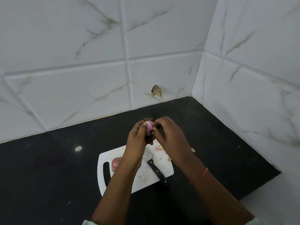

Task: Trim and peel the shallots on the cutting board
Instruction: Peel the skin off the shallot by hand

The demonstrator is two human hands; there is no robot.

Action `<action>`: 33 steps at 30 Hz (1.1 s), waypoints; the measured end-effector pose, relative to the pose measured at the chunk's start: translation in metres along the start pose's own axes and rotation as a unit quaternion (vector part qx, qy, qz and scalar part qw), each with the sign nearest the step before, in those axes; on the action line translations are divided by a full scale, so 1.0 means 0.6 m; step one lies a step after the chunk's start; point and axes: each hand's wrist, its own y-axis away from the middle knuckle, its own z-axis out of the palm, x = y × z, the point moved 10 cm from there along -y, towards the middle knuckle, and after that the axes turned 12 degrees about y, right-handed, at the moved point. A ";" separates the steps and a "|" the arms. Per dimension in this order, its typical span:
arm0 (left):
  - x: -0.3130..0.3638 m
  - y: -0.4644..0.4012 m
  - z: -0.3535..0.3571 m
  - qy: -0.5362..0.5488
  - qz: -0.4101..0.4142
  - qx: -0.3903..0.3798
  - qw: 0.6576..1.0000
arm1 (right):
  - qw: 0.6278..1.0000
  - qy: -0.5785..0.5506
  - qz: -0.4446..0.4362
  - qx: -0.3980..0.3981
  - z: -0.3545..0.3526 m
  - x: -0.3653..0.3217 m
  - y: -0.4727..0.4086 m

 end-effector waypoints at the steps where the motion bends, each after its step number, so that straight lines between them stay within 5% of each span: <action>1: 0.001 0.001 0.001 -0.009 0.003 -0.003 1.000 | 1.000 0.007 -0.002 -0.012 0.003 -0.001 0.000; 14: 0.004 0.006 0.003 0.019 -0.015 -0.026 0.999 | 0.998 -0.038 0.041 -0.040 -0.001 0.015 -0.007; 20: 0.003 0.003 -0.001 0.052 -0.025 -0.015 0.998 | 0.983 -0.164 0.081 0.023 -0.018 0.023 0.009; 29: -0.016 0.003 0.006 0.097 -0.049 -0.022 0.994 | 0.988 -0.132 0.042 0.075 -0.021 0.003 0.011; 33: -0.025 0.003 0.003 0.207 -0.079 -0.008 0.975 | 0.976 -0.163 0.115 0.091 -0.020 0.030 0.012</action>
